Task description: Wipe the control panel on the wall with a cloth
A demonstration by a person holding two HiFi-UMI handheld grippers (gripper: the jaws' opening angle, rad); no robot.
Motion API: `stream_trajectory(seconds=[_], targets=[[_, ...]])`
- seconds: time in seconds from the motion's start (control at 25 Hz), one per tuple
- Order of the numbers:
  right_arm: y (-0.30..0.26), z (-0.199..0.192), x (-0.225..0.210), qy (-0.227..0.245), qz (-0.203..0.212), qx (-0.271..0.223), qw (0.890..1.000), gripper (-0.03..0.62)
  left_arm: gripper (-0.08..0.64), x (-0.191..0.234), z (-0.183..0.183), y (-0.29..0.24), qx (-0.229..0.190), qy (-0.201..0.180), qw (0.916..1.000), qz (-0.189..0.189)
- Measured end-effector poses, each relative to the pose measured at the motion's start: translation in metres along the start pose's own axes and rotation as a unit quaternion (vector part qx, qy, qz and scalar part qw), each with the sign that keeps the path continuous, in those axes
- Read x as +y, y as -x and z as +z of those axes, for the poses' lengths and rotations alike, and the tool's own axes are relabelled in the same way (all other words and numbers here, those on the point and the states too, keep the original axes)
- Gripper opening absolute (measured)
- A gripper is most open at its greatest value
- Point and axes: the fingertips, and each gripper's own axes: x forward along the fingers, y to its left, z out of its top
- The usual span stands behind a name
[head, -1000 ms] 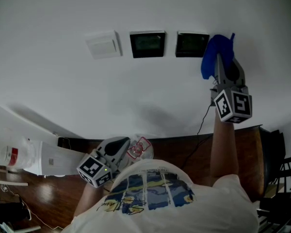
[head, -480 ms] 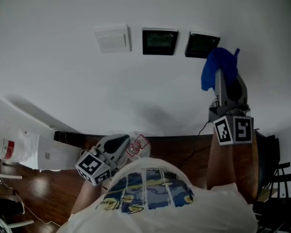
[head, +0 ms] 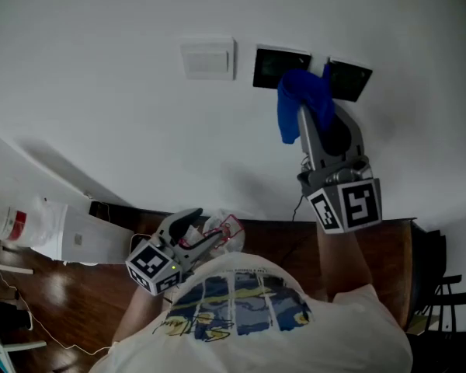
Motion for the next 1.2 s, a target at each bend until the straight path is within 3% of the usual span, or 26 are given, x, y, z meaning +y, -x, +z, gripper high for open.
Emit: stream_trajectory(seconds=[0.44, 0.72, 1.2], targets=[[-0.056, -0.012, 0.029, -0.020, 0.034, -0.004, 0.999, 0.097, 0.499, 0.014, -0.009, 0.016, 0.013, -0.009, 0.9977, 0.065], [-0.059, -0.018, 0.012, -0.026, 0.011, 0.001, 1.000, 0.097, 0.506, 0.017, -0.013, 0.021, 0.018, -0.003, 0.9970, 0.075], [-0.037, -0.015, -0.025, -0.014, -0.031, -0.001, 0.999, 0.097, 0.506, 0.010, -0.008, 0.005, 0.018, -0.002, 0.9986, 0.050]])
